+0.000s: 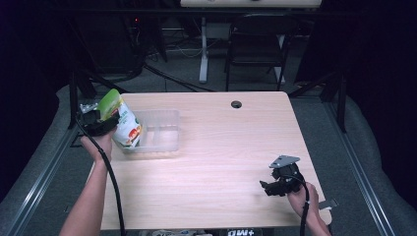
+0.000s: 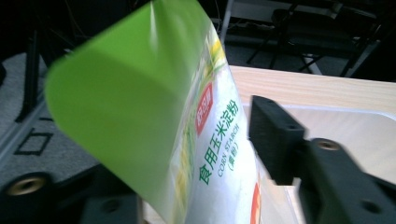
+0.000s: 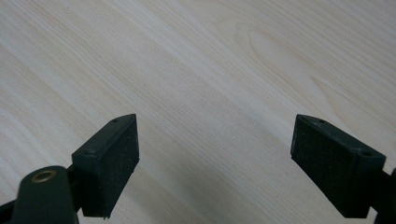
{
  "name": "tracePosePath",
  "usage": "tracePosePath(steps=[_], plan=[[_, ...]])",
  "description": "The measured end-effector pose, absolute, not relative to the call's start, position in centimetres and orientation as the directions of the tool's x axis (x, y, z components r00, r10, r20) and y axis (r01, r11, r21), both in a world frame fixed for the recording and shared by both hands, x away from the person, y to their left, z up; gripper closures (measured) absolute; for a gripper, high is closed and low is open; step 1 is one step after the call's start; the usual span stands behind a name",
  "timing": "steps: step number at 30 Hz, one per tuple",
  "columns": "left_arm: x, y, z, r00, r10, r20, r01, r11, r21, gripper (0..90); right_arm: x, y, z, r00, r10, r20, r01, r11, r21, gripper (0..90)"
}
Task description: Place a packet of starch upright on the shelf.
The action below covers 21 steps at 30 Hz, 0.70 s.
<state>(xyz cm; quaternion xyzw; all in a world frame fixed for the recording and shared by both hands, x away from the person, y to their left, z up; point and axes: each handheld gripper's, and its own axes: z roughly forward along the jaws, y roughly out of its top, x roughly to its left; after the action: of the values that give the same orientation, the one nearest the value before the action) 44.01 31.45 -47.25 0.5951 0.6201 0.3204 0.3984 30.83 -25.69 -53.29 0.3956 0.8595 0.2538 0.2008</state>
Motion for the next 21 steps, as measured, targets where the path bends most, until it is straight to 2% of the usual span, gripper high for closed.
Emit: tracePosePath(steps=[5, 9, 21], plan=[[43.6, 31.4, -46.4, 0.029, 0.998, -0.064, 0.481, 0.042, 0.876, 29.0, 30.8, -25.7, -53.2, -0.608, 0.780, -0.149, 0.576, 0.562, 0.593, 14.8], [43.1, 31.5, -45.8, 0.035, 0.999, -0.035, 0.488, 0.014, 0.873, 21.4, 30.8, -25.7, -53.3, -0.603, 0.784, -0.149, 0.576, 0.557, 0.599, 14.8], [40.1, 31.8, -43.1, 0.098, 0.995, -0.013, 0.507, -0.038, 0.861, 11.4, 30.7, -25.6, -53.2, -0.601, 0.785, -0.153, 0.577, 0.558, 0.597, 14.8]])
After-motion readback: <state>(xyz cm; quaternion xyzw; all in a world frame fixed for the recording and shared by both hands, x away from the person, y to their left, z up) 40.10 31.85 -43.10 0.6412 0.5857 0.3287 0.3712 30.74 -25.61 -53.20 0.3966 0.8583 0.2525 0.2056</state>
